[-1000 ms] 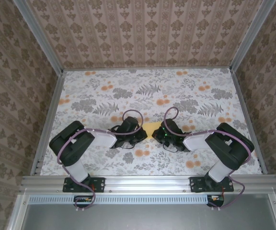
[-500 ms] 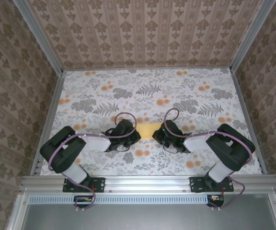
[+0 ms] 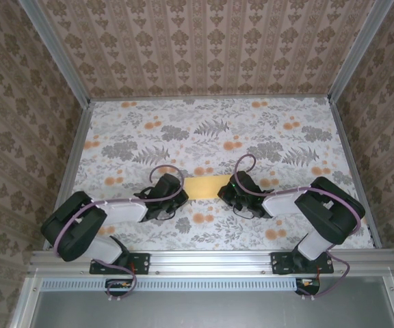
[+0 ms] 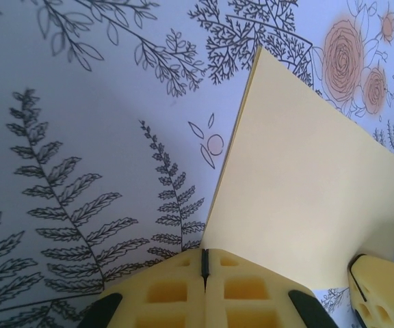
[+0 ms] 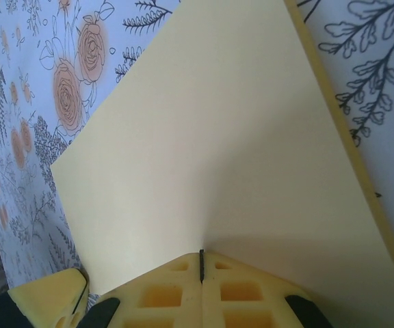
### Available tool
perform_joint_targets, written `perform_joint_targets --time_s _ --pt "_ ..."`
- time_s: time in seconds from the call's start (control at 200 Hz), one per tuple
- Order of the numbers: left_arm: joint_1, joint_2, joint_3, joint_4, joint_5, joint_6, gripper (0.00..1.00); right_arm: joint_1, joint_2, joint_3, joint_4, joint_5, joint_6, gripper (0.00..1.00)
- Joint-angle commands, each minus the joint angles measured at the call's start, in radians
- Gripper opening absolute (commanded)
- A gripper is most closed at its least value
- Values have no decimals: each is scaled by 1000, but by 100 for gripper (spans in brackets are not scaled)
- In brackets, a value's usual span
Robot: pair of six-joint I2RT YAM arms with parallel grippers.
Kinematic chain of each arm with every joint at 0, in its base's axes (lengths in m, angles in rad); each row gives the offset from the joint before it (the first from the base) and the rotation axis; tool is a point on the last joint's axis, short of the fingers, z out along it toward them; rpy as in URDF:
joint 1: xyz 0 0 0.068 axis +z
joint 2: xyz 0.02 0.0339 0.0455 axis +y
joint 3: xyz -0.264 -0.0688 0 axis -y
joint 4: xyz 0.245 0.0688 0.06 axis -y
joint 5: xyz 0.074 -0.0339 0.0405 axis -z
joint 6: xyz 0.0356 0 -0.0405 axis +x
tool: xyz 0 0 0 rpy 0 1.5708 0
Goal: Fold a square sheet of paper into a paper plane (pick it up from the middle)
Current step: First fold in half a square sheet of paper at the center of the table, then rotate the paper at the center of the table.
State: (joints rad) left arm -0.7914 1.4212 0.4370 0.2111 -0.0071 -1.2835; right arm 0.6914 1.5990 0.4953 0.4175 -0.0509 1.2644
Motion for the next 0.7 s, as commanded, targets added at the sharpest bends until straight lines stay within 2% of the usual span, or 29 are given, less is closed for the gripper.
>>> perform_joint_targets --time_s 0.0,0.105,0.19,0.265,0.37,0.545,0.695 --pt "4 -2 -40 -139 -89 -19 0 -4 -3 -27 -170 88 -2 3" --pt "13 -41 -9 -174 -95 39 0 -5 -38 -6 -201 92 -52 4" --pt "35 -103 29 -234 -98 118 5 -8 -92 34 -280 110 -116 5" --pt "77 -156 67 -295 -79 190 11 -10 -140 85 -357 118 -193 7" --pt "183 -207 114 -354 14 292 22 -9 -169 187 -479 118 -290 12" --pt "372 -210 203 -436 192 428 41 9 -88 349 -577 71 -338 21" --pt "475 -196 265 -526 242 525 56 46 47 501 -620 45 -344 23"
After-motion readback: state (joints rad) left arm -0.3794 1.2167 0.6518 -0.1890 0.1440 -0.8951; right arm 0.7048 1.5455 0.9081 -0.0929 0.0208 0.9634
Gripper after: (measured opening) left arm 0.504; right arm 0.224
